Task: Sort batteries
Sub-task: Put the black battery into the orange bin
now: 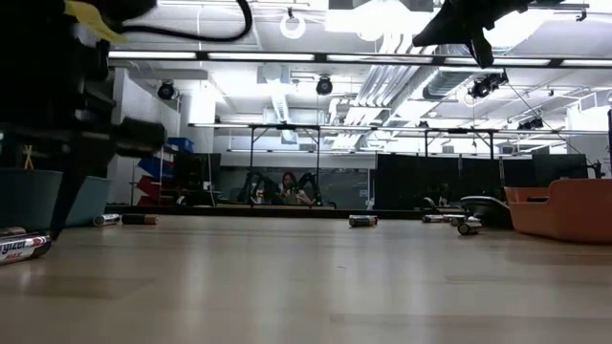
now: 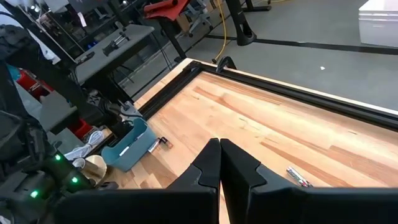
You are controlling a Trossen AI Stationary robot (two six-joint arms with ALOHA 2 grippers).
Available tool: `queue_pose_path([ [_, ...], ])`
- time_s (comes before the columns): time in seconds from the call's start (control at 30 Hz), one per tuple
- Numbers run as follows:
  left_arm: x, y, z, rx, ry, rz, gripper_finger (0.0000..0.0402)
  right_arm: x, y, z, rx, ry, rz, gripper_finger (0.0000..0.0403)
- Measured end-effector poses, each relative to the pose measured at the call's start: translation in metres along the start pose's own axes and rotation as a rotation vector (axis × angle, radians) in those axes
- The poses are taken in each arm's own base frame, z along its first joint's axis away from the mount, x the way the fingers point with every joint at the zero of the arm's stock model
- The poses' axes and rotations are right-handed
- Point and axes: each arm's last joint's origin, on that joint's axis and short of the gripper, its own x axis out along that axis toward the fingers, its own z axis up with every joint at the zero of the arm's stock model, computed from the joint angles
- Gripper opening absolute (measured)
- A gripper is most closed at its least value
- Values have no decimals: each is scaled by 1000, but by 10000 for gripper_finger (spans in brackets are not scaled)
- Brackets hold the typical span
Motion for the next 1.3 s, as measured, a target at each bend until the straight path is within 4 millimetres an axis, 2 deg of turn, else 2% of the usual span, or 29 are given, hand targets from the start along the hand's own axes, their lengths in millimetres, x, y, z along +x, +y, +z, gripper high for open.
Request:
queue_pose_path([
  [0.27,5,2,4,21,-36,-4,160,0,-1,-2,-7,16,-11,0],
  [0.47,7,-2,11,58,-115,-42,127,0,-2,-3,-12,31,-22,0],
  [0.6,12,-4,8,65,-149,-30,110,0,-3,-4,7,38,-28,0],
  [0.7,13,-1,6,21,-153,-7,81,0,-3,-4,8,38,-28,0],
  [0.8,12,6,4,-55,-157,-22,30,0,-3,-4,8,38,-28,0],
  [0.87,11,11,3,-108,-157,-28,29,0,-3,-4,9,38,-28,0],
  [0.97,5,27,-1,-210,-132,30,29,0,-3,-4,9,38,-28,0],
  [1.1,-12,57,-18,-366,-105,242,29,-1,-3,-3,11,32,-24,0],
  [1.2,-27,87,-29,-502,-197,382,29,-2,-2,-2,18,19,-15,0],
  [1.3,-41,123,-33,-622,-406,523,29,-3,-1,1,27,-2,0,0],
])
